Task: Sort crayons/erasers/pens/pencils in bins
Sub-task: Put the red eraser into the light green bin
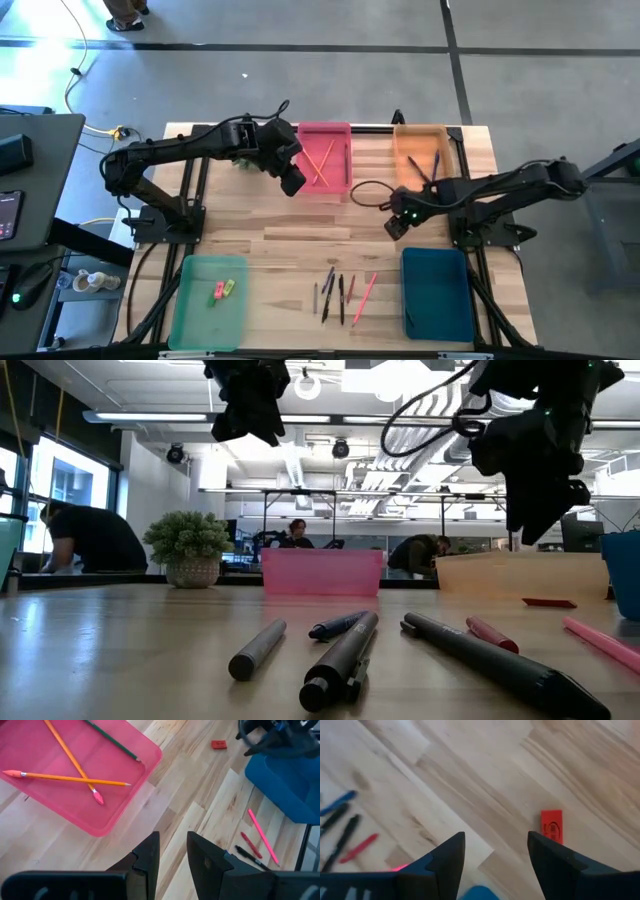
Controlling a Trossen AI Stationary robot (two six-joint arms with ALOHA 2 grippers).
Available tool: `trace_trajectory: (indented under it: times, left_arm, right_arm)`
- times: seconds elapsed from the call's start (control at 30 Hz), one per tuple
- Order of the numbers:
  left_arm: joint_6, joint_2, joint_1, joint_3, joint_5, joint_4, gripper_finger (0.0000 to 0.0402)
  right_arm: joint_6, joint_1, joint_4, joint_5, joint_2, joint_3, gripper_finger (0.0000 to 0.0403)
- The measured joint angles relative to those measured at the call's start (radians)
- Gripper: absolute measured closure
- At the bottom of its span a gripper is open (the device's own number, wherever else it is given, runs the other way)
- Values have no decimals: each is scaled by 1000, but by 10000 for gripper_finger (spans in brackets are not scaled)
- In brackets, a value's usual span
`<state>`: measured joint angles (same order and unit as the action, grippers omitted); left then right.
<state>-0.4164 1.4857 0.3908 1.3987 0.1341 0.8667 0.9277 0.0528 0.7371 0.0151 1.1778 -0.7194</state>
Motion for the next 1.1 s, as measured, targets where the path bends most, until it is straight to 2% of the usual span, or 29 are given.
trace_trajectory:
  times: [0.2, 0.43, 0.73, 0.93, 1.1]
  left_arm:
    - [0, 0, 0, 0, -16, 0, 316]
    - [8, 0, 0, 0, -18, 1, 316]
    - [27, 0, 0, 0, -15, 5, 316]
    - [27, 0, 0, 0, -15, 13, 316]
    - [52, 0, 0, 0, -14, 39, 316]
  right_arm:
    - [-22, 20, 93, 19, 143, -37, 195]
    - [-38, 20, 118, 19, 268, -37, 195]
    - [-38, -30, 118, 19, 300, -37, 195]
    - [-100, -89, 105, 19, 300, -25, 195]
    - [-89, -96, 39, -34, 301, 36, 195]
